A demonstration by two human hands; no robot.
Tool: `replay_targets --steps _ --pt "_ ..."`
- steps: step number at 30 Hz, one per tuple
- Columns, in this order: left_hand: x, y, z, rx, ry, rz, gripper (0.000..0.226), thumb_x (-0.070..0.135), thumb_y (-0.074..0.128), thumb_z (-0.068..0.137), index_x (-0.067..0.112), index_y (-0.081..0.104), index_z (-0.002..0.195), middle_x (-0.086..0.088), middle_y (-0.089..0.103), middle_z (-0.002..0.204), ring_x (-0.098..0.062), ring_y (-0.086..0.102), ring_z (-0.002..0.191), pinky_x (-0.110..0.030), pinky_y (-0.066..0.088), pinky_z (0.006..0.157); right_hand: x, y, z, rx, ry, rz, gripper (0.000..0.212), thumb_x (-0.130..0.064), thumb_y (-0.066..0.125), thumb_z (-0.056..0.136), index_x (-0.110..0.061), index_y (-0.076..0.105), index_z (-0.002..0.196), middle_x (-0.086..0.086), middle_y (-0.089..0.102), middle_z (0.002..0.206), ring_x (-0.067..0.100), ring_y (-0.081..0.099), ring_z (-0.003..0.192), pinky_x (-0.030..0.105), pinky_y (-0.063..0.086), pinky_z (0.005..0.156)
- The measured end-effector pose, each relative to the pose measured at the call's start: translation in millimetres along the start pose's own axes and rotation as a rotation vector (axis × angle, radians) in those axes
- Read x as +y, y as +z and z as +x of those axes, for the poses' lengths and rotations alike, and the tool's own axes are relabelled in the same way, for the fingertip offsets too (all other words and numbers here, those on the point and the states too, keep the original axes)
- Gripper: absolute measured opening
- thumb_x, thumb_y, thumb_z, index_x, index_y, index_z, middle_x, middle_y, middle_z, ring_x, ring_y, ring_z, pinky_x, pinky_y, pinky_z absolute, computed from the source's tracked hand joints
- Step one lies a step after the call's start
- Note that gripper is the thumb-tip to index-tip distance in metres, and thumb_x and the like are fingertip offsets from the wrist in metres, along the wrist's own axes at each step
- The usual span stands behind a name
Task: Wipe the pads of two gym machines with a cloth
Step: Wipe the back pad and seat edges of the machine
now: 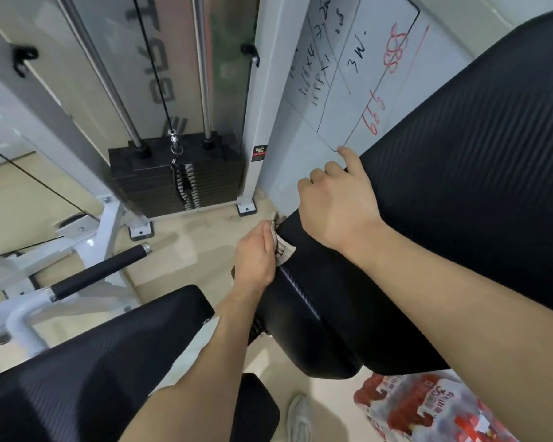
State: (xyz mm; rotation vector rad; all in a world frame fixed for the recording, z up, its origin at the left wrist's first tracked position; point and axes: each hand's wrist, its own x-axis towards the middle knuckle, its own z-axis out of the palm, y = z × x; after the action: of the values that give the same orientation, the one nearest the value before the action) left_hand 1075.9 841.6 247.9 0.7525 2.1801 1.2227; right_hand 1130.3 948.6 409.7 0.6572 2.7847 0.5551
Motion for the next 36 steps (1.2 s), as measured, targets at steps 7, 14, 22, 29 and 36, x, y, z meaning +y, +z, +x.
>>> replay_targets --steps 7,14,22,29,36 --pt "-39 -1 32 -0.032 0.05 0.067 0.033 0.03 0.04 0.106 0.013 0.068 0.103 -0.007 0.071 0.094 -0.026 0.062 0.088 -0.033 0.041 0.074 -37 20 5 -0.084 -0.055 0.028 0.03 -0.025 0.037 0.095 -0.016 0.064 0.104 0.004 0.066 0.099 0.029 0.058 0.102 0.051 0.011 0.12" --pt "-110 3 40 -0.152 -0.164 0.024 0.024 0.021 0.049 0.103 0.014 0.072 0.108 -0.006 0.073 0.111 -0.024 0.062 0.105 -0.015 0.034 0.082 -49 43 3 -0.039 -0.081 0.03 0.017 -0.023 0.039 0.093 -0.018 0.052 0.085 0.002 0.059 0.086 0.027 0.056 0.091 0.049 0.023 0.112" --pt "-135 8 31 -0.085 -0.481 -0.121 0.028 0.018 0.048 0.104 0.008 0.073 0.108 -0.007 0.066 0.086 -0.021 0.055 0.08 -0.023 0.037 0.073 -49 51 4 0.03 -0.12 -0.007 0.018 -0.02 0.04 0.091 -0.016 0.045 0.074 0.0 0.045 0.072 0.024 0.044 0.074 0.046 0.033 0.099" --pt "-126 14 -7 0.187 -0.591 -0.274 0.024 0.019 0.048 0.103 0.018 0.072 0.098 -0.001 0.069 0.083 -0.021 0.065 0.078 -0.036 0.056 0.081 -50 49 3 0.043 -0.113 -0.048 0.02 -0.019 0.041 0.09 -0.016 0.044 0.07 0.0 0.046 0.069 0.024 0.042 0.07 0.043 0.033 0.092" --pt "-109 38 -57 0.21 -0.654 -0.119 0.022 0.014 0.043 0.101 0.008 0.059 0.114 -0.012 0.069 0.099 -0.032 0.065 0.092 -0.032 0.046 0.077 -69 56 -8 0.034 -0.16 -0.042 0.021 -0.022 0.045 0.089 -0.013 0.063 0.084 0.008 0.066 0.087 0.032 0.058 0.085 0.05 0.031 0.106"
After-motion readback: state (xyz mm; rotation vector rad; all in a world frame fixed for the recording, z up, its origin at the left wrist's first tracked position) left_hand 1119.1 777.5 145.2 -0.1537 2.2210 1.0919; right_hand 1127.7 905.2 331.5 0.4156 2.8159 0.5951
